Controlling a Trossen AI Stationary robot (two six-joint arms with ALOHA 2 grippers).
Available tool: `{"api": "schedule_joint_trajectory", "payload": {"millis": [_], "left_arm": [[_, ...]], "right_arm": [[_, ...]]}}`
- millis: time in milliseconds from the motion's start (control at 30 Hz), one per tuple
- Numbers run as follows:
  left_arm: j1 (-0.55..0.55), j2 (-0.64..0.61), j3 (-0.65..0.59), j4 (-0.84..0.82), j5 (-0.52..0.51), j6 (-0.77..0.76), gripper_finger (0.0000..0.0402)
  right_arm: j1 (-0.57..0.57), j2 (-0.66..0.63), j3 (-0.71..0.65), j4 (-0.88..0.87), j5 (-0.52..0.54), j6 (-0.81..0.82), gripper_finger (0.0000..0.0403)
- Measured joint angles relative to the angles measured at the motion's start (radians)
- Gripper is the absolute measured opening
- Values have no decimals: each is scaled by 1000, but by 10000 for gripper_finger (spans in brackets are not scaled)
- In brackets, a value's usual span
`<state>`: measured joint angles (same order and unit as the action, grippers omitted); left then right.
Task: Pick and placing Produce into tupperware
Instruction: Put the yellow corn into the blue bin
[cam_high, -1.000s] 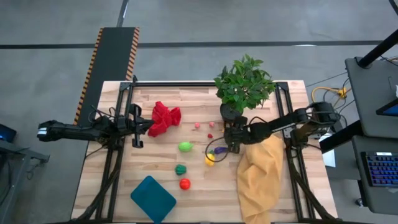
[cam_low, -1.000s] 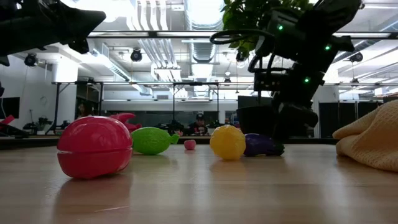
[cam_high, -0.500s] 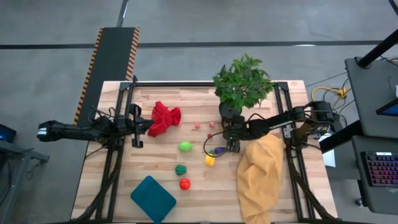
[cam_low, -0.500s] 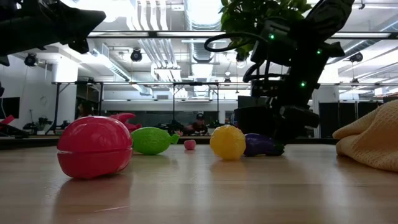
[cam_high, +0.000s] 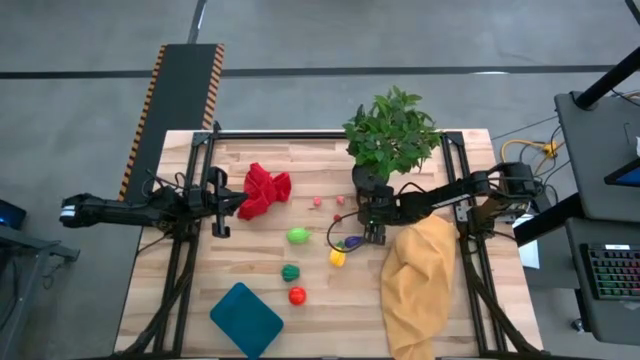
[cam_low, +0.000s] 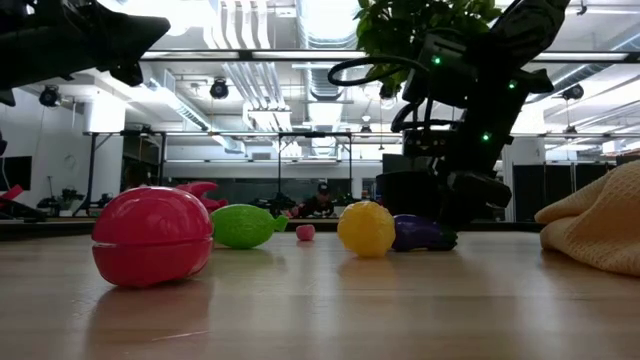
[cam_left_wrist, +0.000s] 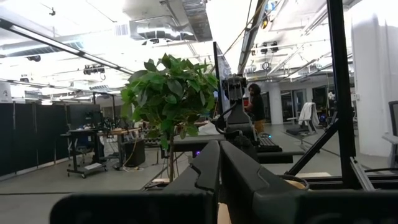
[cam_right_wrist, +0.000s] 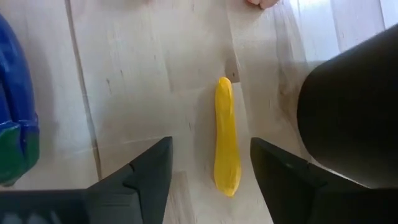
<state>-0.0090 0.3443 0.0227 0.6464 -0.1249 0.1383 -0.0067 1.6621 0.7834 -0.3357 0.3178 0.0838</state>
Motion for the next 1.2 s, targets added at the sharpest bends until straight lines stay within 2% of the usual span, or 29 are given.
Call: {"api": "schedule_joint_trajectory", "payload": {"millis": [433, 900, 1200], "left_arm": [[0, -1, 0, 0, 0, 0, 0], [0, -7, 0, 0, 0, 0, 0], [0, -7, 0, 0, 0, 0, 0]], "right_arm": [[0, 14, -7, -24, 4, 21, 144], [0, 13, -10, -31, 1, 11, 53], [-2, -12, 5, -67, -19, 12, 33]]}}
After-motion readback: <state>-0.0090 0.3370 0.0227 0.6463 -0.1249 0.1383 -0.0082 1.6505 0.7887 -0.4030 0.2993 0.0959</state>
